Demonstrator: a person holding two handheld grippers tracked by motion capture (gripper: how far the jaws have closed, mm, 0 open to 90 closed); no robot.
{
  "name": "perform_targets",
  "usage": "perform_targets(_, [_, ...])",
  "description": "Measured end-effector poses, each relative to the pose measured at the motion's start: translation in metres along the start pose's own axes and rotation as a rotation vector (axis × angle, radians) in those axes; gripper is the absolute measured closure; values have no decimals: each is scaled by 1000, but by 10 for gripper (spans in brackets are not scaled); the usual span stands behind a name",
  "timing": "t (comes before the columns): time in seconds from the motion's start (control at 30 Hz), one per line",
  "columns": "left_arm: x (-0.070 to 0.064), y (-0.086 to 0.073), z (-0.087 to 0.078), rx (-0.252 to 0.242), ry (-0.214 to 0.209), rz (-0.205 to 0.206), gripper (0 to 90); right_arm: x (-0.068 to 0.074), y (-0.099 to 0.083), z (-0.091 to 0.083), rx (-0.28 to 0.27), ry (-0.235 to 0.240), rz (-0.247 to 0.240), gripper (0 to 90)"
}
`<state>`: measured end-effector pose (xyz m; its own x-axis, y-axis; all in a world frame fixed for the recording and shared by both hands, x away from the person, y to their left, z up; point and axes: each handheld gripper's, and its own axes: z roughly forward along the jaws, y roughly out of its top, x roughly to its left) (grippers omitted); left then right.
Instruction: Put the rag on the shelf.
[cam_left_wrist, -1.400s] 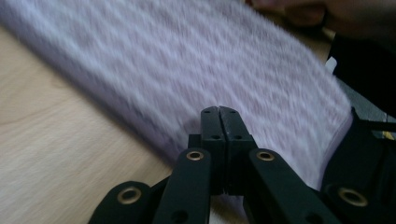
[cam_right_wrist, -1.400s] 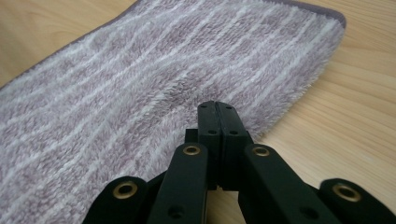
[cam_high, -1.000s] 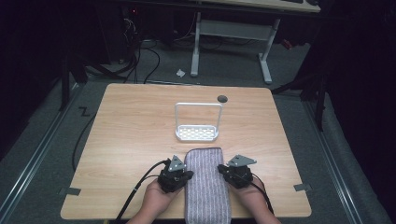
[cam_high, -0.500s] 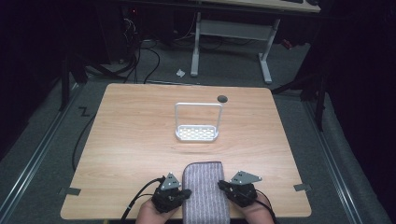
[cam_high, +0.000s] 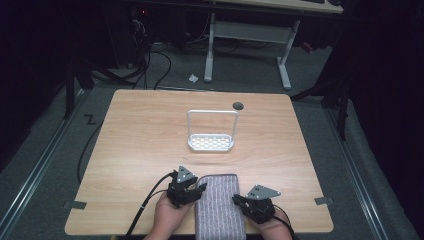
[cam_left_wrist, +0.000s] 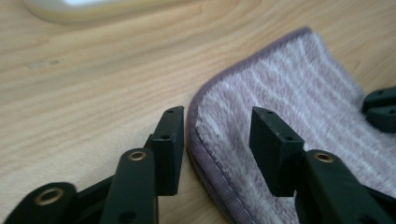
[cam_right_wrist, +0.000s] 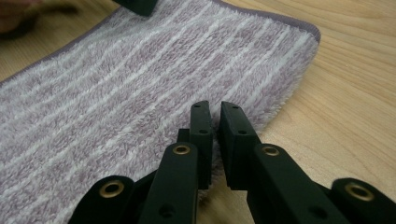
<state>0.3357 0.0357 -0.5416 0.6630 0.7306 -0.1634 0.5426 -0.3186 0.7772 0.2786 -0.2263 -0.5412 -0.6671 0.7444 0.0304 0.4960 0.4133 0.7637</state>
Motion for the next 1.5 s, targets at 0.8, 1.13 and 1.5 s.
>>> perform_targets(0.8, [-1,-1,3,-6,-25,-38,773,-22,32,36,-8,-162,147,698])
perform_targets(1.13, [-2,-1,2,-8,-25,-40,791,-13,27,29,-39,-188,111,833])
perform_targets(1.5, [-16,-8,-26,-209,6,-21,796,11,29,10,-229,-258,5,834])
